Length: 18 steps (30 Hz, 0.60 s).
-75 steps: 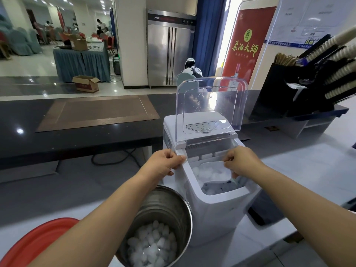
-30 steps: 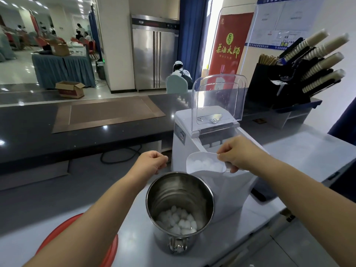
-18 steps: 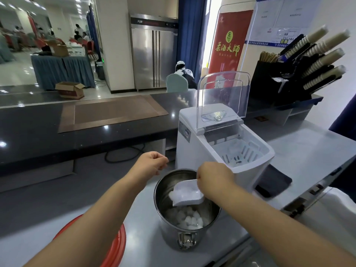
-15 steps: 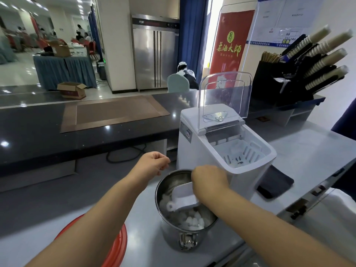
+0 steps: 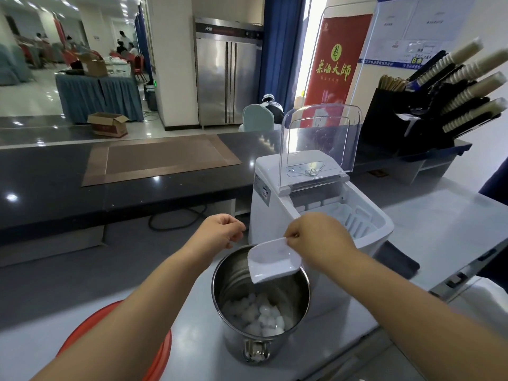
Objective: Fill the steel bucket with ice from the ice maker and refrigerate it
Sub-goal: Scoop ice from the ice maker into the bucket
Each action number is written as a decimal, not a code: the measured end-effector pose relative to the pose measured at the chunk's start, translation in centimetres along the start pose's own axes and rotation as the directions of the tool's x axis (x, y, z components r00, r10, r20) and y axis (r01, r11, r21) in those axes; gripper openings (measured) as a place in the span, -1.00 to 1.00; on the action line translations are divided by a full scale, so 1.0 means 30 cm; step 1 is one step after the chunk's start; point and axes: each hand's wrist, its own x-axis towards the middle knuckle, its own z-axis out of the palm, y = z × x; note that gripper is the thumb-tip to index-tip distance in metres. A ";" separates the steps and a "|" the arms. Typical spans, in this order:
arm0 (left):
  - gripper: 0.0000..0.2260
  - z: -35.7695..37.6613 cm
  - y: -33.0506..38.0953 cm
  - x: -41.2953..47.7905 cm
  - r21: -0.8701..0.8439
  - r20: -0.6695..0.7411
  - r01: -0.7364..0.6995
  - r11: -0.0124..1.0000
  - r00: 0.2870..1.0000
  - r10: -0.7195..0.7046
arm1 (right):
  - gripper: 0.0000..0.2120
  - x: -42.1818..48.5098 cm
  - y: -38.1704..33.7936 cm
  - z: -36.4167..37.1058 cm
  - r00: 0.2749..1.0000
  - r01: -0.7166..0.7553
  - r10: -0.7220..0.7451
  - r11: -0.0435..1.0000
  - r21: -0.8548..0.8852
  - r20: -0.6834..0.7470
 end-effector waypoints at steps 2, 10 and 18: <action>-0.90 0.025 0.005 0.016 -0.007 0.003 -0.002 1.000 1.000 0.002 | -0.83 0.020 0.053 -0.047 0.999 -0.046 0.047 0.996 0.075 -0.020; -0.93 0.126 0.019 0.064 -0.024 0.030 -0.027 0.999 0.999 0.028 | -0.87 0.127 0.343 -0.181 0.971 -0.186 0.206 0.970 0.158 -0.122; -0.88 0.200 0.054 0.121 -0.042 0.023 -0.068 0.997 0.997 0.069 | -0.82 0.173 0.525 -0.138 0.959 -0.224 0.210 0.973 -0.060 -0.190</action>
